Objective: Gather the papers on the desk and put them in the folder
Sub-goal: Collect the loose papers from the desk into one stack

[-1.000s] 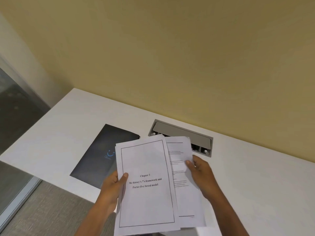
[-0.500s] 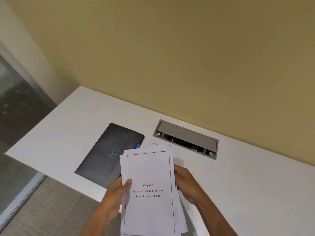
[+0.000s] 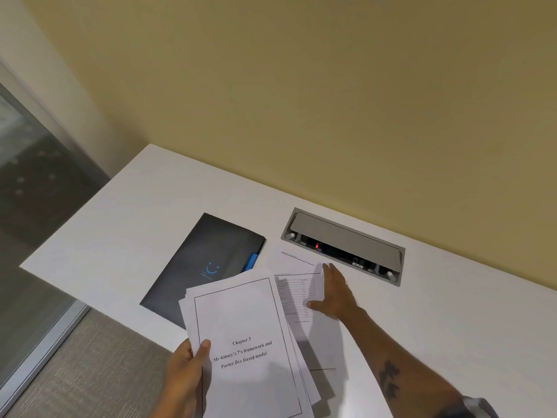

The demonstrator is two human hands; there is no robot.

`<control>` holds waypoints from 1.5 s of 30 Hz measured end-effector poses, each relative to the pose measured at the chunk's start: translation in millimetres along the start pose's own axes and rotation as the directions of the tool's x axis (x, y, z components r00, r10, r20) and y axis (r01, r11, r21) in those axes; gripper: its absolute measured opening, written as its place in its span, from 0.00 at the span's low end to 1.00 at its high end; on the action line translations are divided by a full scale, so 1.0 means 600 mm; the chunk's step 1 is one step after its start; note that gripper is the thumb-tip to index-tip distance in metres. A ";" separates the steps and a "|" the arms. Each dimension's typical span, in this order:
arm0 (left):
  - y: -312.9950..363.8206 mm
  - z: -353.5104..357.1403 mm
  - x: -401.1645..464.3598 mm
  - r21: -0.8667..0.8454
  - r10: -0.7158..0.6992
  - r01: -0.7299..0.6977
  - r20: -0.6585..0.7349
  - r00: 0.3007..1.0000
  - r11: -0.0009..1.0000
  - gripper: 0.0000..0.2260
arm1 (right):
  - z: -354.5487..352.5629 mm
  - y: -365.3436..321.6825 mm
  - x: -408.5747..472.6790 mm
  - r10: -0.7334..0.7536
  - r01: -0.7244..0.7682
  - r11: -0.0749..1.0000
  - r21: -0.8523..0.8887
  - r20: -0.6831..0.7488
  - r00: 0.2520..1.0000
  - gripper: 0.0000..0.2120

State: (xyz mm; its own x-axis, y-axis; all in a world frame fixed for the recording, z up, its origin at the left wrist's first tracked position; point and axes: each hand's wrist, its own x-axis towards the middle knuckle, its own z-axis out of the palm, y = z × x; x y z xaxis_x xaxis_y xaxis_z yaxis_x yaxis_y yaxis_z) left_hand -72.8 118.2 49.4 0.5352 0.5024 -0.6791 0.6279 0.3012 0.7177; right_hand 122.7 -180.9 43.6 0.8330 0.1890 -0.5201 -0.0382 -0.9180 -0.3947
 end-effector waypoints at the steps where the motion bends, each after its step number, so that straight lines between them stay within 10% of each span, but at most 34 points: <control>1: 0.000 -0.004 0.000 -0.005 -0.004 0.004 -0.012 1.000 1.000 0.07 | 0.001 0.000 0.009 0.002 -0.001 0.998 -0.065 0.008 1.000 0.61; 15: -0.008 -0.027 0.017 -0.017 -0.011 0.010 -0.064 0.998 1.000 0.07 | 0.063 -0.016 0.006 0.032 -0.035 0.999 -0.020 -0.129 0.991 0.59; 21: 0.007 -0.026 0.010 -0.054 -0.009 0.006 -0.057 0.998 0.999 0.06 | 0.082 -0.010 -0.013 0.297 -0.179 0.801 0.571 -0.121 0.947 0.34; 28: 0.035 -0.019 0.009 0.016 0.088 -0.087 -0.035 0.996 0.996 0.08 | 0.038 0.039 -0.051 0.173 -0.069 0.886 0.458 -0.188 0.967 0.18; 45: 0.165 0.105 -0.058 -0.017 0.166 -0.181 0.487 0.857 0.983 0.10 | -0.155 0.090 -0.234 0.054 0.175 0.664 0.728 -0.279 0.959 0.18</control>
State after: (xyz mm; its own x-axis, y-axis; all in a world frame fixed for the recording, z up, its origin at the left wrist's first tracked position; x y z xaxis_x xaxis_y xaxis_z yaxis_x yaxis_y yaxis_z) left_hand 6.6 79.4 134.3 0.8383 0.0860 -0.5383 0.5112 0.2192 0.8311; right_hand 55.1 -289.3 165.6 0.9506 0.0348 -0.3085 -0.2815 -0.3226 -0.9037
